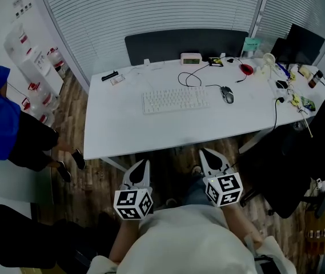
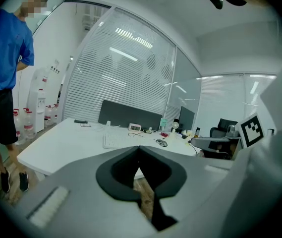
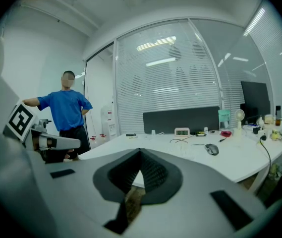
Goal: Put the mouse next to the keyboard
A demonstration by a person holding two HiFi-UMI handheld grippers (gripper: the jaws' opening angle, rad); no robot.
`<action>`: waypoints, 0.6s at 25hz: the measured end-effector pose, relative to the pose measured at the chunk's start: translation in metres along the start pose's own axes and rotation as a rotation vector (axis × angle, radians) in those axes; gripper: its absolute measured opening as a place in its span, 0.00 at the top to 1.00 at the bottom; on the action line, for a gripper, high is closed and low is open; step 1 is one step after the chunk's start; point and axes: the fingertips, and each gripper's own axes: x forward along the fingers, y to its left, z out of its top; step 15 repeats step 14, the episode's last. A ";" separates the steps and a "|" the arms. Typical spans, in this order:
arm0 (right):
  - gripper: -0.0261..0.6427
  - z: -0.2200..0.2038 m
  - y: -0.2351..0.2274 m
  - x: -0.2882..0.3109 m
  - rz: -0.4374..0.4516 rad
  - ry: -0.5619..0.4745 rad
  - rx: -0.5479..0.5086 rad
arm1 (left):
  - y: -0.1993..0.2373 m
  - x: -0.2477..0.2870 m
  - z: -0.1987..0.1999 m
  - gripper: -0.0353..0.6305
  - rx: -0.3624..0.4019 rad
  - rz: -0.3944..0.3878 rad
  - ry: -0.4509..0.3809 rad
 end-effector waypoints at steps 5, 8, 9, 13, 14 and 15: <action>0.96 0.001 0.001 0.003 0.004 0.000 -0.004 | 0.005 0.001 0.001 0.93 -0.004 0.012 -0.003; 0.96 0.002 0.001 0.004 0.002 -0.001 -0.006 | 0.007 0.001 0.000 0.93 -0.006 0.013 0.001; 0.96 0.002 0.001 0.004 0.001 -0.002 -0.007 | 0.007 0.002 0.000 0.93 -0.007 0.013 0.002; 0.96 0.003 -0.001 0.006 0.001 -0.004 -0.006 | 0.008 0.004 0.001 0.93 -0.006 0.013 0.002; 0.96 0.003 -0.001 0.007 0.001 -0.005 -0.006 | 0.008 0.005 0.001 0.93 -0.005 0.012 0.002; 0.96 0.003 -0.001 0.007 0.001 -0.005 -0.006 | 0.008 0.005 0.001 0.93 -0.005 0.012 0.002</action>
